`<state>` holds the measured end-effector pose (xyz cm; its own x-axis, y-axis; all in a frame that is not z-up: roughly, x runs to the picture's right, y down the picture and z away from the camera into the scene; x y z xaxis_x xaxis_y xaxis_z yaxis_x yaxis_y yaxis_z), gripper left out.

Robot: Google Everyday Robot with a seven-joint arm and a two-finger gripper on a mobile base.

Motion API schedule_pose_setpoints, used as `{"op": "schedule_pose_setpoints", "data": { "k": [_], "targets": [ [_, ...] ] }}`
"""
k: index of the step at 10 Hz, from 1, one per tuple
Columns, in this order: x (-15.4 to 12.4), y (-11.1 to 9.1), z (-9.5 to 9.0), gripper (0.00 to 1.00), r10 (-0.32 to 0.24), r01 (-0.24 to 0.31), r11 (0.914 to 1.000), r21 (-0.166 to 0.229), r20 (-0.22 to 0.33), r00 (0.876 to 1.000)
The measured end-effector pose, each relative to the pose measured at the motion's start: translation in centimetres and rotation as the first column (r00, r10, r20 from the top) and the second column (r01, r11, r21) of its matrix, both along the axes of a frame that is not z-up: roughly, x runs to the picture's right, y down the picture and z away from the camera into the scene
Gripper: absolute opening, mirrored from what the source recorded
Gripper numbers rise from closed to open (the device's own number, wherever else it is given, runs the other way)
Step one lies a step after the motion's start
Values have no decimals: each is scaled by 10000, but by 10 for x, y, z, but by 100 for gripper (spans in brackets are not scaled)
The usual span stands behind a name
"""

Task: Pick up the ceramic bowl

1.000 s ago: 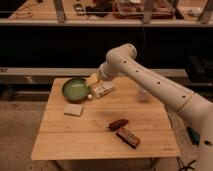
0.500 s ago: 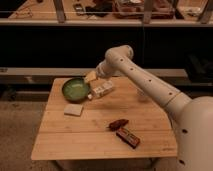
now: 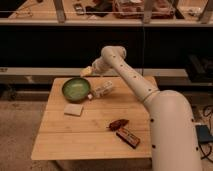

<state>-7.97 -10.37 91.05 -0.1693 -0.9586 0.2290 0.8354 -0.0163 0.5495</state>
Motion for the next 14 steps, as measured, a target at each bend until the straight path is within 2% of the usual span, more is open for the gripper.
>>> {"op": "schedule_pose_setpoints", "data": {
  "k": [3, 7, 8, 9, 11, 14],
  "targets": [
    [-5, -2, 20, 80, 125, -123, 9996, -245, 89, 9999],
    [-11, 12, 39, 80, 48, -32, 9977, -674, 232, 9997],
    [-12, 17, 43, 78, 5, 17, 9968, -796, 275, 9996],
    [-12, 20, 47, 70, -36, 61, 9961, -885, 277, 9996],
    [-12, 33, 62, 50, -203, 225, 9935, -1117, 213, 9996],
    [-7, 45, 78, 48, -405, 405, 9912, -1262, 29, 9992]
  ]
}}
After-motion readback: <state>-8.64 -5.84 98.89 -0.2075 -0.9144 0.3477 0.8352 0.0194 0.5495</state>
